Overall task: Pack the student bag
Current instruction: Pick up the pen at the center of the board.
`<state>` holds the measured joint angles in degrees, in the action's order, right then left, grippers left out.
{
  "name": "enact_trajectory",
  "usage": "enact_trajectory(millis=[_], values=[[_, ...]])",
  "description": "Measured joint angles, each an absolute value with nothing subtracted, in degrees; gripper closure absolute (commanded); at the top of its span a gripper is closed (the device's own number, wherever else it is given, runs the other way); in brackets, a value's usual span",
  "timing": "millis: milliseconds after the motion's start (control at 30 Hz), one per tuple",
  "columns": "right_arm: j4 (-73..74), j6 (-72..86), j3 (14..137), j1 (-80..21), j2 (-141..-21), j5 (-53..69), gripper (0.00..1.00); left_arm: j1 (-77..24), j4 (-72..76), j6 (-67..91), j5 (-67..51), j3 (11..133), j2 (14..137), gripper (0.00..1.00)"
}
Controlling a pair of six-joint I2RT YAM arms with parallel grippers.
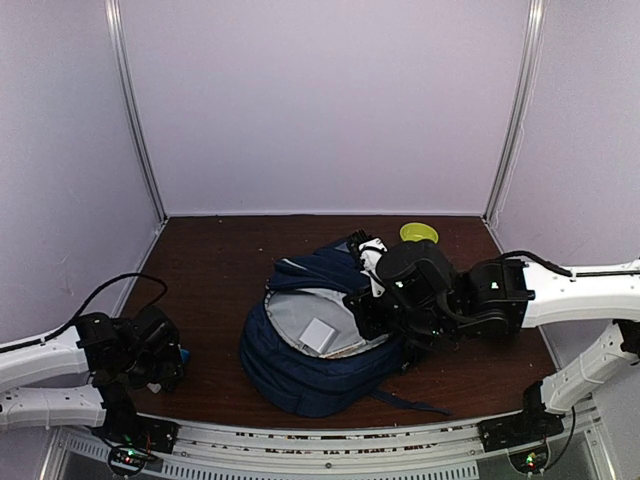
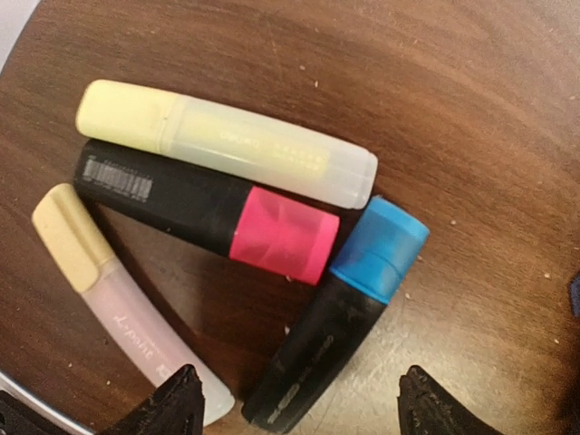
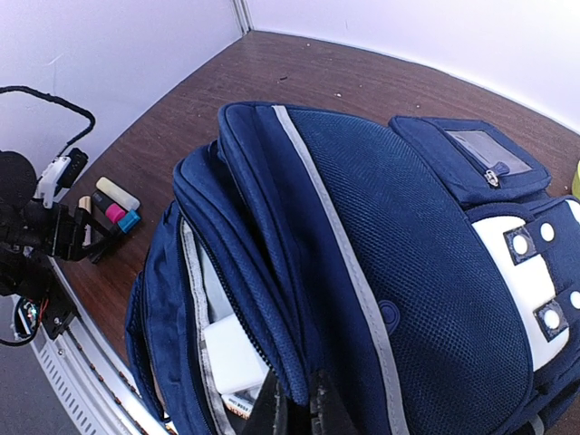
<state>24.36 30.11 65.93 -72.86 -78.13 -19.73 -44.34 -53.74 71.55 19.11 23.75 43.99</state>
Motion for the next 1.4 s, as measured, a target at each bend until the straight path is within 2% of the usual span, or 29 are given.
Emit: enact_trajectory(millis=[133,267,533,633,700,900,1033,1167,1400], values=[[24.2,30.3,65.6,-72.9,-78.0,-19.6,1.0,-40.5,-47.7,66.9,16.7,22.6,49.7,0.41],[23.9,30.4,65.3,-72.9,-78.0,-19.5,1.0,-39.6,-42.9,64.1,14.9,22.6,54.0,0.66],[23.9,30.4,65.3,-72.9,-78.0,-19.4,1.0,-39.4,-35.4,60.2,12.4,22.9,58.8,0.68],[23.9,30.3,65.3,-72.9,-78.0,-19.4,1.0,-39.6,-34.4,59.1,12.4,23.8,61.0,0.86],[23.9,30.3,65.3,-72.9,-78.0,-19.4,1.0,-39.9,-34.1,58.4,12.4,24.8,62.5,0.92],[24.0,30.0,65.3,-72.9,-78.0,-19.4,1.0,-45.7,-38.0,56.4,12.0,29.5,62.0,0.94],[24.6,29.2,65.8,-72.8,-78.0,-19.5,1.0,-51.7,-40.6,54.3,12.3,39.5,56.7,0.96],[26.3,27.7,67.4,-72.2,-78.0,-19.6,1.0,-56.6,-37.1,50.4,10.0,47.5,54.6,0.99],[32.8,22.8,73.8,-71.3,-78.3,-21.1,1.0,-60.9,-27.6,45.8,-1.1,48.6,58.6,0.99]])
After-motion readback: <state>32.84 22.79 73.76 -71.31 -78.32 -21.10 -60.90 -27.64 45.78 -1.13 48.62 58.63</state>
